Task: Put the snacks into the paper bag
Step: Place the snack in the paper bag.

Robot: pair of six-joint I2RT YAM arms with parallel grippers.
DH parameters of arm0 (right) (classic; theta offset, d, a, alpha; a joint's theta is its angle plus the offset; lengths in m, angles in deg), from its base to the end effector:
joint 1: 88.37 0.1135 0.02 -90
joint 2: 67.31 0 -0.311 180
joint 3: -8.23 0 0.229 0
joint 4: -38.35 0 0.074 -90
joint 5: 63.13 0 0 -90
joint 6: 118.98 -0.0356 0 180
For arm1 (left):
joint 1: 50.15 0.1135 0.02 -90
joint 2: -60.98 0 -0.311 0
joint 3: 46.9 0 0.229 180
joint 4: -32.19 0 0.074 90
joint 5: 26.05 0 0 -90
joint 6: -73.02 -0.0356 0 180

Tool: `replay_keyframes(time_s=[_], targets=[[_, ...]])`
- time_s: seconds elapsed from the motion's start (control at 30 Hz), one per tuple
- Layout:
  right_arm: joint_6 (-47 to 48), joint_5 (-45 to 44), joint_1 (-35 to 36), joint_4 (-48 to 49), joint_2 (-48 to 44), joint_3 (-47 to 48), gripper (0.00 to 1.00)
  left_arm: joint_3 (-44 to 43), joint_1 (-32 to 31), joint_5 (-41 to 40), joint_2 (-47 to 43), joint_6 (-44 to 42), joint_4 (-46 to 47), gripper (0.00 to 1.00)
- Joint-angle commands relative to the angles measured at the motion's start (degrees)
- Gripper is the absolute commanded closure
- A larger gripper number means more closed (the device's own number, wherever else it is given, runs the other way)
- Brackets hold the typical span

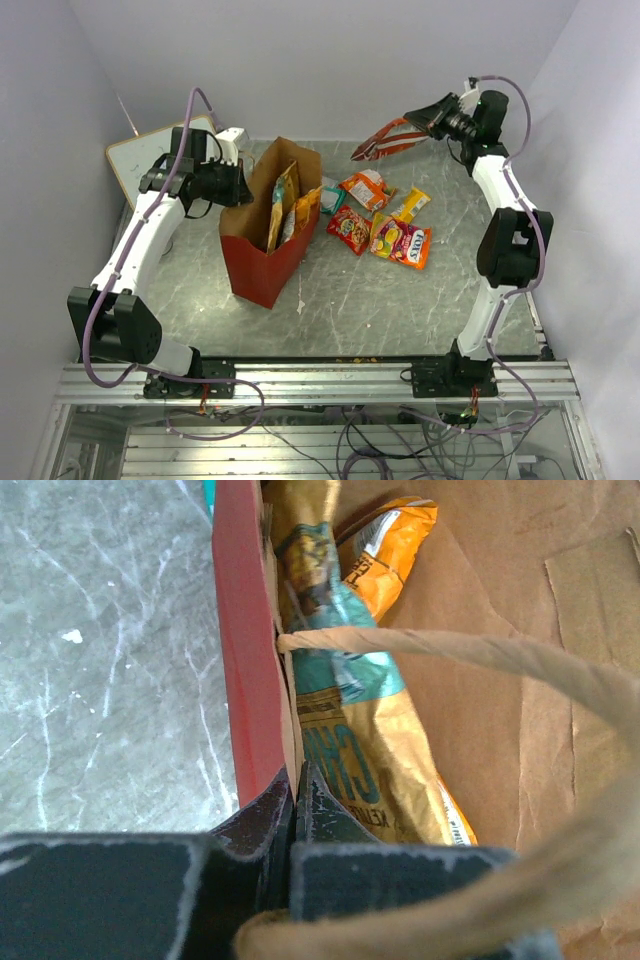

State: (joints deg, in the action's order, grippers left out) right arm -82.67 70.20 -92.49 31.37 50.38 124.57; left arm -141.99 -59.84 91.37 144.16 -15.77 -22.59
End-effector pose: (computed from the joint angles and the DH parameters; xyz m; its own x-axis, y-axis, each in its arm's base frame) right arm 0.4928 -0.0110 0.3690 -0.5892 0.6301 -0.5058 -0.2536 0.4501 0.8562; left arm 0.2777 -0.0641 0.3977 -0.6807 0.0972 -0.7261 0.4678 0.8204 -0.3287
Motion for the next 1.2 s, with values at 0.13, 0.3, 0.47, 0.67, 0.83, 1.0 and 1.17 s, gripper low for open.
replay_keyframes(time_s=[0.13,0.3,0.47,0.67,0.83,1.0,1.17], targets=[[1.69,7.0,-0.3,-1.92,-8.48,1.61,1.0,-5.53,-0.15,-6.06,0.16,-2.12,0.58,0.93],[0.45,10.92,0.03,-1.07,-11.9,4.04,1.0,-6.87,-0.15,-4.68,0.71,-1.98,0.41,0.93],[0.14,13.02,1.23,-0.86,-15.03,6.24,1.0,-6.09,-0.24,-1.57,1.02,-1.22,0.69,0.93],[0.52,16.02,6.63,-0.57,-17.83,9.15,1.0,-2.85,-0.33,1.9,-0.77,-1.48,2.79,0.93],[3.81,17.59,13.04,-3.99,-18.37,13.51,1.0,-0.63,-0.41,5.47,-3.04,-1.4,4.61,0.93],[7.54,16.93,20.02,-6.84,-18.41,15.01,1.0,0.53,-0.41,6.28,-4.71,-0.48,6.01,0.93],[11.2,15.74,25.25,-9.92,-17.7,14.37,1.0,-0.74,-0.41,6.19,-4.58,0.55,5.03,0.93]])
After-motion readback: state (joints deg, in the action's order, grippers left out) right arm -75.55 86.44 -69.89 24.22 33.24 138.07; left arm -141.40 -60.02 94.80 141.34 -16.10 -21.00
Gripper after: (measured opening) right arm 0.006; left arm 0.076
